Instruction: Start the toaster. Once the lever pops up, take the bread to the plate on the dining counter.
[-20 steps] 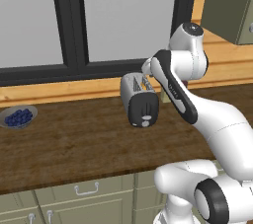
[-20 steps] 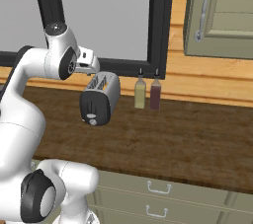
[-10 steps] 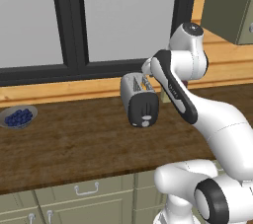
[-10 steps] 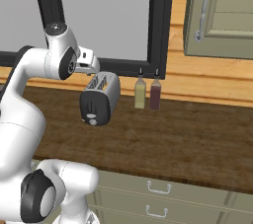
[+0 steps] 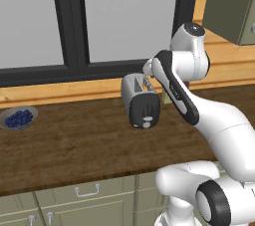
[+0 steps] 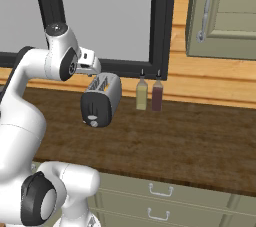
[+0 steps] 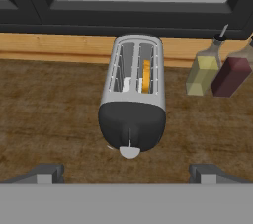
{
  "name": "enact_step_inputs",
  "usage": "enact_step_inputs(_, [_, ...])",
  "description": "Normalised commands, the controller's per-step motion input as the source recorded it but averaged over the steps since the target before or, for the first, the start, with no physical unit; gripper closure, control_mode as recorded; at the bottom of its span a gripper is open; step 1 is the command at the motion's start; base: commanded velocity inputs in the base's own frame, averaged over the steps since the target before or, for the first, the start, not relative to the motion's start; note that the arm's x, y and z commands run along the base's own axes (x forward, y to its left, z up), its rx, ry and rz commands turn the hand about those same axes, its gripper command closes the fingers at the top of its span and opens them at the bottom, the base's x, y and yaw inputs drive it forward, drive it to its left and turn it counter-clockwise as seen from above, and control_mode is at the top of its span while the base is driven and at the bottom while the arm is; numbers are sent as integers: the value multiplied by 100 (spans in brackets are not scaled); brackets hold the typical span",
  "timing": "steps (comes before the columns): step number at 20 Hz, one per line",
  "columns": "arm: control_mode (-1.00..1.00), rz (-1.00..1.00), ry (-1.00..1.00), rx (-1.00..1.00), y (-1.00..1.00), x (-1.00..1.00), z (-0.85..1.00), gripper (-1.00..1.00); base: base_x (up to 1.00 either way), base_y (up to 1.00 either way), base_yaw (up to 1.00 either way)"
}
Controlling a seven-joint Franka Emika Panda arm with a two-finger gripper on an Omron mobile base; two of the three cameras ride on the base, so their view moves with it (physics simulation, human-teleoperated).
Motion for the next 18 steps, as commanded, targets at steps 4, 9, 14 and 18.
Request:
enact_step_inputs(4, [-100, 0, 0, 0, 0, 0, 0, -100, 0, 0, 0])
enact_step_inputs(9, [-100, 0, 0, 0, 0, 0, 0, -100, 0, 0, 0])
enact_step_inputs(14, [-100, 0, 0, 0, 0, 0, 0, -100, 0, 0, 0])
enact_step_inputs(18, [-100, 0, 0, 0, 0, 0, 0, -100, 0, 0, 0])
